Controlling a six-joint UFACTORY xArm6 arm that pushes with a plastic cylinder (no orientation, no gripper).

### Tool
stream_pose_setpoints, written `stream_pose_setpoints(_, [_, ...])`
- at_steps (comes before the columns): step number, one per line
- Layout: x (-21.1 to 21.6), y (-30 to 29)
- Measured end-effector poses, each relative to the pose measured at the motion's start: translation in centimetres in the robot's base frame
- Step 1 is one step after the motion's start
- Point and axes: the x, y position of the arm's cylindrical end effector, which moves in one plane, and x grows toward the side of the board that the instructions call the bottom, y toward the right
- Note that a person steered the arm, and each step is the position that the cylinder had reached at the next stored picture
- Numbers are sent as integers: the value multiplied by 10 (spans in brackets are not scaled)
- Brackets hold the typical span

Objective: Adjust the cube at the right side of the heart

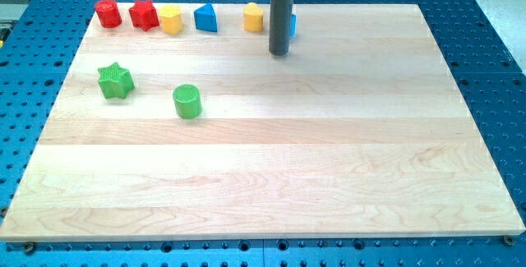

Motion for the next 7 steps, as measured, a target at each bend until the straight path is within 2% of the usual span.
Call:
stream_pose_setpoints(2, [-35,62])
stream_pose_setpoints(3, [19,26])
stream_pose_setpoints(4, [-11,20])
stream_pose_setpoints(5, [-48,41])
stream_pose_setpoints(6, [-22,42])
stream_pose_setpoints(7, [-5,6])
